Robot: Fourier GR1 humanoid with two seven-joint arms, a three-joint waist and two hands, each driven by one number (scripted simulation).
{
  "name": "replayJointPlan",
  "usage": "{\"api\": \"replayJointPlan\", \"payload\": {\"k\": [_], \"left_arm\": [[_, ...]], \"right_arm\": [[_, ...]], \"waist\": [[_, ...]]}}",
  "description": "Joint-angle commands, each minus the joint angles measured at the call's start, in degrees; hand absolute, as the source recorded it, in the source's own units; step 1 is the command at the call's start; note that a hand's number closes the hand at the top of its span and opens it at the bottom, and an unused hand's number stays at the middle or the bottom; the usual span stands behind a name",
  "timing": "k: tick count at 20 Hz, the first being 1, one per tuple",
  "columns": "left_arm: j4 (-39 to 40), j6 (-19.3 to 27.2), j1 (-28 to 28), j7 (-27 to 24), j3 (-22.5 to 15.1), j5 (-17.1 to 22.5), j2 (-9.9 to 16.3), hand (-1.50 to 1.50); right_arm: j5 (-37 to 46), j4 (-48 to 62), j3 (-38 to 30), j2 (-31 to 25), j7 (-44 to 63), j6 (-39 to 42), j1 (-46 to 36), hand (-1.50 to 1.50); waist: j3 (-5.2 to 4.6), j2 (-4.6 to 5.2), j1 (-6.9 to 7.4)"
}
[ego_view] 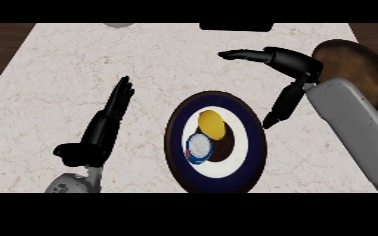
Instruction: Pick the lemon from the plate and place it in the pan
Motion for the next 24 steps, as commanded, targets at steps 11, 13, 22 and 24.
{"api": "replayJointPlan", "payload": {"k": [11,13,22,24], "left_arm": [[3.2,-2.0,-0.1,-2.3,2.3,0.0,-1.0,0.00],[1.6,0.7,-2.5,1.4,1.6,-1.7,-2.5,0.00],[3.9,-3.1,1.0,-2.4,5.5,-2.3,-2.9,0.00],[2.0,-3.4,2.1,-1.8,5.1,-3.0,-2.9,0.00]], "right_arm": [[26.6,1.2,20.3,8.7,3.2,-2.3,-6.8,-1.50],[30.1,4.1,20.1,9.4,3.8,-4.2,-8.9,-1.50],[38.7,2.5,16.8,11.8,3.2,-3.6,-1.1,-1.50],[41.5,7.2,16.5,14.1,2.6,-5.0,-1.3,-1.50]], "waist": [[-0.07,-0.38,-1.78],[-0.04,-0.33,-1.67],[-0.06,-0.53,-2.33],[-0.05,-0.47,-2.01]]}}
